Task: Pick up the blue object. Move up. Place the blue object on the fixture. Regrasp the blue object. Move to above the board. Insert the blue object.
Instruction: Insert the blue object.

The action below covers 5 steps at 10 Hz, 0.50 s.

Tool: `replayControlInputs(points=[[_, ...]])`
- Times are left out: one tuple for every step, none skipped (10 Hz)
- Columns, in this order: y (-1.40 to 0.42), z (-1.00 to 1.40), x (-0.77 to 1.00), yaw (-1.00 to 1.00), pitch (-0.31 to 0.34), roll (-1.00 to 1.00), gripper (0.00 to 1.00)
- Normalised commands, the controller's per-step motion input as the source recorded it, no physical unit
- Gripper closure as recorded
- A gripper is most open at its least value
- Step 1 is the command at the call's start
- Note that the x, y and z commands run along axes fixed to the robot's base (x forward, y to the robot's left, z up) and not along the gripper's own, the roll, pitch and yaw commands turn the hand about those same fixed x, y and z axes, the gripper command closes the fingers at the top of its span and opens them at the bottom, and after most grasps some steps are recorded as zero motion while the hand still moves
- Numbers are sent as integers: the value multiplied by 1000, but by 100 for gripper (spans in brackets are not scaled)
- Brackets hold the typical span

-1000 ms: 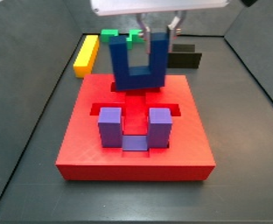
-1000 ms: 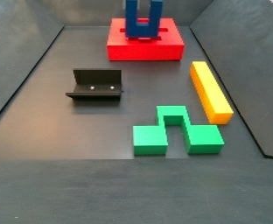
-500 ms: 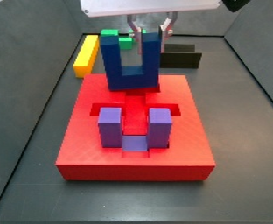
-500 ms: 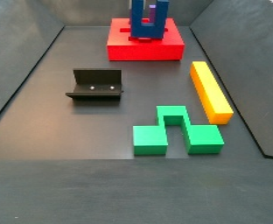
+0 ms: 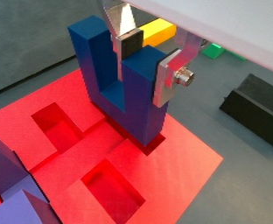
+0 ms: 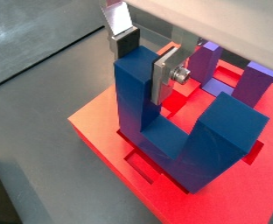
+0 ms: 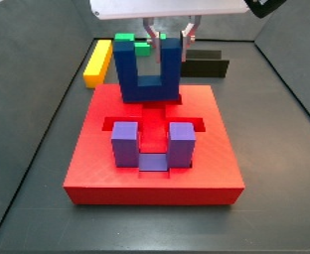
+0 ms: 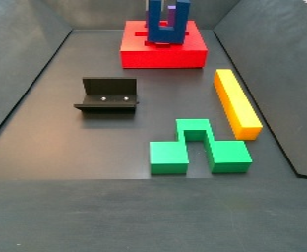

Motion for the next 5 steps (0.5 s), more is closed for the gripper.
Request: replayControlInputs(points=[[0,-109,437,-97,17,0,100],[0,-63,374,-114,43,0,100],[0,-63,226,-97,51,13,100],[0,-94,0,-71,43,46,100],[0,-86,-40,-71,9,0,100]])
